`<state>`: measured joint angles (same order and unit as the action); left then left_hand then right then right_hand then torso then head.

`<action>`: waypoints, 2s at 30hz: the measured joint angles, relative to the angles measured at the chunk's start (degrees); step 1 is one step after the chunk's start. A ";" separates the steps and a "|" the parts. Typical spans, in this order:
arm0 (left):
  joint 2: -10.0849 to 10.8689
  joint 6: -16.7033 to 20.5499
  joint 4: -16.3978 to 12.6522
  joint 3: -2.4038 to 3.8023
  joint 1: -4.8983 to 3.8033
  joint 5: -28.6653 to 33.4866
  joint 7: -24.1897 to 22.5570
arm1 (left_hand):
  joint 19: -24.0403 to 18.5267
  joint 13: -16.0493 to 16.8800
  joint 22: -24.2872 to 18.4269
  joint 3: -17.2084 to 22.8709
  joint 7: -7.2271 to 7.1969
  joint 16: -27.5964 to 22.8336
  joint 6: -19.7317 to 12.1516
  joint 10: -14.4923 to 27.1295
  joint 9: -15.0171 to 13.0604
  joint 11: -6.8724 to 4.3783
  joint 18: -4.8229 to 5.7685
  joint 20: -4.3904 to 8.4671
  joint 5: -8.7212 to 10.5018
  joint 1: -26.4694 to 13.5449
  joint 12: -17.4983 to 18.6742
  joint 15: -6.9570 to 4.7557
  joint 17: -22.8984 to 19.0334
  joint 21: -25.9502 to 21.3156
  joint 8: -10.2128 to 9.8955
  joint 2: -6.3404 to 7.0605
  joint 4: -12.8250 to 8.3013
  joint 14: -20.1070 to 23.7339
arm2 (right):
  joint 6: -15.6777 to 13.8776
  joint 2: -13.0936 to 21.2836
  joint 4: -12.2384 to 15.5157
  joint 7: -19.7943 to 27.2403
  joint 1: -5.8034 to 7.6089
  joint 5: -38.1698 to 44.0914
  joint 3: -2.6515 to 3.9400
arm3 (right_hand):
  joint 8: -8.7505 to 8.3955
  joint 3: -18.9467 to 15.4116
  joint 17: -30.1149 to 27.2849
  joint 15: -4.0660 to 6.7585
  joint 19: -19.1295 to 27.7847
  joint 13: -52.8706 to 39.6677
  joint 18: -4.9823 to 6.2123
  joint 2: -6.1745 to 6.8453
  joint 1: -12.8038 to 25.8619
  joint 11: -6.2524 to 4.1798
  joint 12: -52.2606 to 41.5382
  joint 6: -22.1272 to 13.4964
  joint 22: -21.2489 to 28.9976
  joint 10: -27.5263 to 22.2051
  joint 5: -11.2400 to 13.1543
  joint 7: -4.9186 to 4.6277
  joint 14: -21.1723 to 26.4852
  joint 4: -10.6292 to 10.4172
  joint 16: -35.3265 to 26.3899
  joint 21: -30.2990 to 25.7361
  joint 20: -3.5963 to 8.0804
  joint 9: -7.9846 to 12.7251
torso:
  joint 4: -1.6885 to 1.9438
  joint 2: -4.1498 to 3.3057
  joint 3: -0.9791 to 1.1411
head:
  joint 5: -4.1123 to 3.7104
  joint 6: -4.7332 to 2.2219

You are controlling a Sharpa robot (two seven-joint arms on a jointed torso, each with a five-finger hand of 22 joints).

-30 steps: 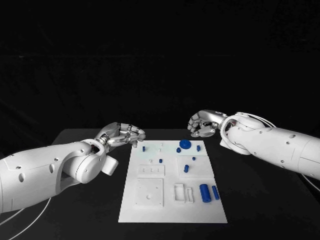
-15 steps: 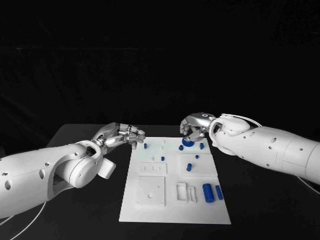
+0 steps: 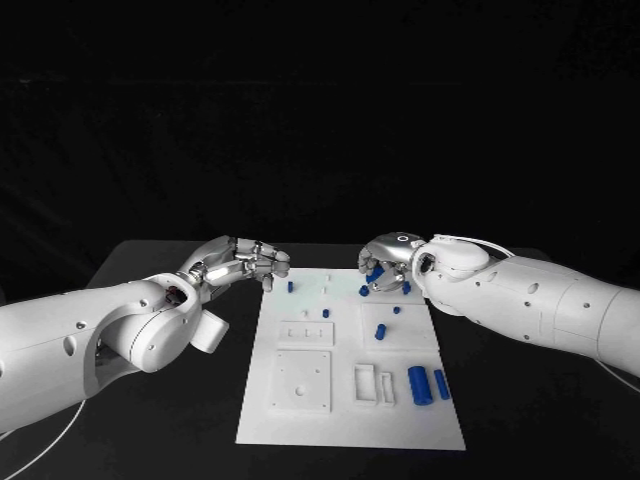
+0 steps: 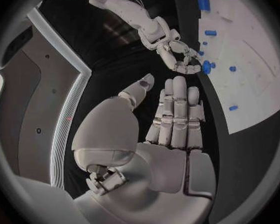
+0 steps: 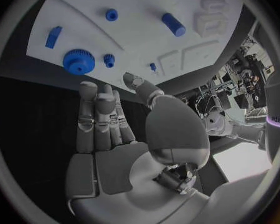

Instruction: Assemble the parts on the task board

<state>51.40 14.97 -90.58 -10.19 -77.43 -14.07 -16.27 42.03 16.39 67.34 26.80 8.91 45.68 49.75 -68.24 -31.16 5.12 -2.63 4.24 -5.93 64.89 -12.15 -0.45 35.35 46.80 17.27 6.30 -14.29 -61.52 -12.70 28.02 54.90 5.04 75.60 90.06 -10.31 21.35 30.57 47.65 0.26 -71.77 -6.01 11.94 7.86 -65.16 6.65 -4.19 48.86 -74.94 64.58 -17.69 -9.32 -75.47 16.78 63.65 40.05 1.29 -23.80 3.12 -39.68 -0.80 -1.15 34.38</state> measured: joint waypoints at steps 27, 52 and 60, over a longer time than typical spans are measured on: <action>0.81 -1.51 -2.84 0.02 -1.53 -0.13 -0.05 | -1.80 0.67 -0.89 1.30 0.21 -3.09 -0.21 0.09 -0.72 0.09 0.90 -0.24 0.22 -1.44 0.23 0.91 -1.97 -0.90 -0.24 -0.29 -0.98 1.90 | 0.20 -1.07 -1.67 -1.03 -0.86 2.46 -0.10 | -0.07 -0.31 -0.35 0.03 0.16 -0.03 -0.51 0.00 0.00 -0.33 -0.01 0.22 0.01 0.33 0.88 -0.21 -0.03 0.00 0.66 0.54 0.27 -0.01 | 0.57 -2.11 -0.22 | -0.15 -0.09; 1.04 -2.19 -3.23 0.02 -2.06 -0.14 -0.01 | -1.79 0.71 -0.93 1.61 0.41 -3.09 -0.41 0.29 -0.82 0.29 0.90 -0.25 0.22 -1.87 0.45 0.91 -2.07 -0.90 -0.46 -0.27 -0.97 1.90 | 0.06 -1.28 -1.99 -1.86 -0.80 3.38 -0.06 | -0.40 2.36 -2.28 0.73 -1.22 -0.76 -0.94 -0.63 0.16 -1.44 -0.41 2.49 0.02 3.74 5.04 0.33 0.07 -0.27 1.31 2.77 0.76 0.07 | 0.86 -3.59 -0.44 | -0.14 -0.59; 1.02 -2.36 -3.19 0.02 -2.07 -0.15 0.04 | -1.79 0.77 -0.97 1.61 0.41 -3.31 -0.41 0.29 -0.88 0.29 0.90 -0.25 0.22 -1.86 0.45 0.91 -2.12 -0.90 -0.46 -0.27 -0.97 1.90 | -0.38 -1.43 -1.66 -1.98 -0.74 3.45 -0.01 | -0.08 4.10 -3.13 1.29 -2.03 -2.15 -1.81 -1.14 1.46 -2.15 -1.13 3.91 0.02 5.87 7.48 0.95 0.12 -0.43 1.58 4.22 0.76 -0.29 | 0.84 -3.83 -0.43 | -0.14 -0.70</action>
<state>52.41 12.61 -93.77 -10.17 -79.50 -14.21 -16.23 40.23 17.16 66.37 28.40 9.32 42.37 49.34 -67.95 -32.04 5.40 -1.73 3.99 -5.71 63.02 -11.71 0.46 33.23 45.90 16.81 6.04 -15.26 -59.62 -13.08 26.60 53.24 3.06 74.86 93.51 -10.32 21.27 34.67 44.52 1.54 -73.80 -8.16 10.13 6.72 -63.69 4.50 -5.32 52.77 -74.92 70.46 -10.21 -8.37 -75.34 16.35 65.23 44.27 2.05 -24.09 3.96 -43.52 -1.23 -1.30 33.68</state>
